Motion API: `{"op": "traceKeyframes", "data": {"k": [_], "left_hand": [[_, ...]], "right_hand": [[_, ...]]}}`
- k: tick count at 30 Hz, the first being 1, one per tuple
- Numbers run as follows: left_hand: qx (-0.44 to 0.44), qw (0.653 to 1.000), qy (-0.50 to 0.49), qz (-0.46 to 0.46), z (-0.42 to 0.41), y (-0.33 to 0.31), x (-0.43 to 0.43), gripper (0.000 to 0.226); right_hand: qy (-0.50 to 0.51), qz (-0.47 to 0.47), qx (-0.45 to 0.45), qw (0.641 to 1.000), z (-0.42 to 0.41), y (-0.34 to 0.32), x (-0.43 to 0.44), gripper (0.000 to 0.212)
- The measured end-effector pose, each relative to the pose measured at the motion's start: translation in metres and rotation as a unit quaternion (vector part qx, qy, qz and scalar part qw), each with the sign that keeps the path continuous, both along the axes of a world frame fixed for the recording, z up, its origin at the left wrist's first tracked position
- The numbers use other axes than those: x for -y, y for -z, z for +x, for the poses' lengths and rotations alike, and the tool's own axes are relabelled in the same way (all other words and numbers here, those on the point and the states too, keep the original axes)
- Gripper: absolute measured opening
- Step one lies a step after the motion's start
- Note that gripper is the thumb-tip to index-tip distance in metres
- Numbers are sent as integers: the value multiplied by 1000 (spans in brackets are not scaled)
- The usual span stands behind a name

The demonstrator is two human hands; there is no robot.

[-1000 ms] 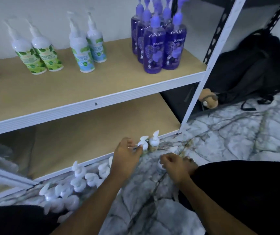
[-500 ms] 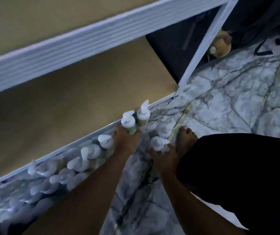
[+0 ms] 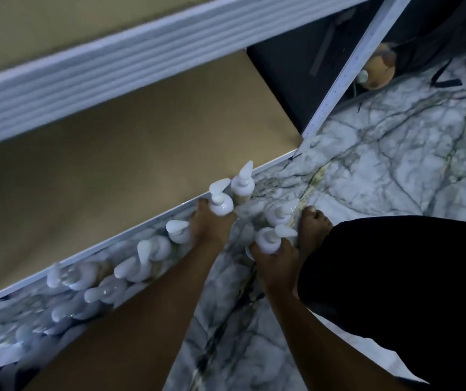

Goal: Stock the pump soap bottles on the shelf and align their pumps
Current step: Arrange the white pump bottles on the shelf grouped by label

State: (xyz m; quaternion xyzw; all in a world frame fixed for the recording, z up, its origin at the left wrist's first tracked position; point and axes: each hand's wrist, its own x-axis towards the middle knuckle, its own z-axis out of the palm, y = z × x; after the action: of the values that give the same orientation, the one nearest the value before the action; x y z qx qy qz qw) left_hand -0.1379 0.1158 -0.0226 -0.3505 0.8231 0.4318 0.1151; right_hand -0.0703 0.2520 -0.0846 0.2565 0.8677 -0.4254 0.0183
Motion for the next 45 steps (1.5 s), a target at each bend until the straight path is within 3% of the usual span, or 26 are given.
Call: {"op": "traceKeyframes", "data": {"k": [5,10,13,19,22,25,28,33,38,42,45], "left_hand": [[-60,998,4,31,31,-70,4,59],[-185,981,14,62,57,-154,40,44],[-232,970,13,69,76,-207,68,49],[-332,937,-38,104,134,-304,117,40],[-373,915,-83,128,164,-332,136,35],[-398,899,-114,142,191,-346,147,44],[-404,887,-149,166,212,-343,153,55],[-384,873,-184,237,221,-333,149,61],[-342,873,-195,288,225,-321,157,54],[-339,889,-179,252,225,-312,163,71],[-343,910,-159,173,223,-308,163,63]], "right_hand": [[25,-142,-39,989,9,-70,3,28],[-37,-204,-53,977,10,-160,9,31],[-61,-243,-79,965,8,-213,27,36],[-218,-349,-126,903,8,-324,70,33],[-288,-387,-106,869,10,-373,91,34],[-360,-431,-51,826,14,-404,111,51],[-397,-454,15,798,19,-419,126,65],[-422,-451,97,780,30,-411,132,50],[-387,-498,150,761,37,-395,128,55],[-409,-466,122,775,35,-391,135,44],[-410,-441,86,794,35,-390,135,32]]}}
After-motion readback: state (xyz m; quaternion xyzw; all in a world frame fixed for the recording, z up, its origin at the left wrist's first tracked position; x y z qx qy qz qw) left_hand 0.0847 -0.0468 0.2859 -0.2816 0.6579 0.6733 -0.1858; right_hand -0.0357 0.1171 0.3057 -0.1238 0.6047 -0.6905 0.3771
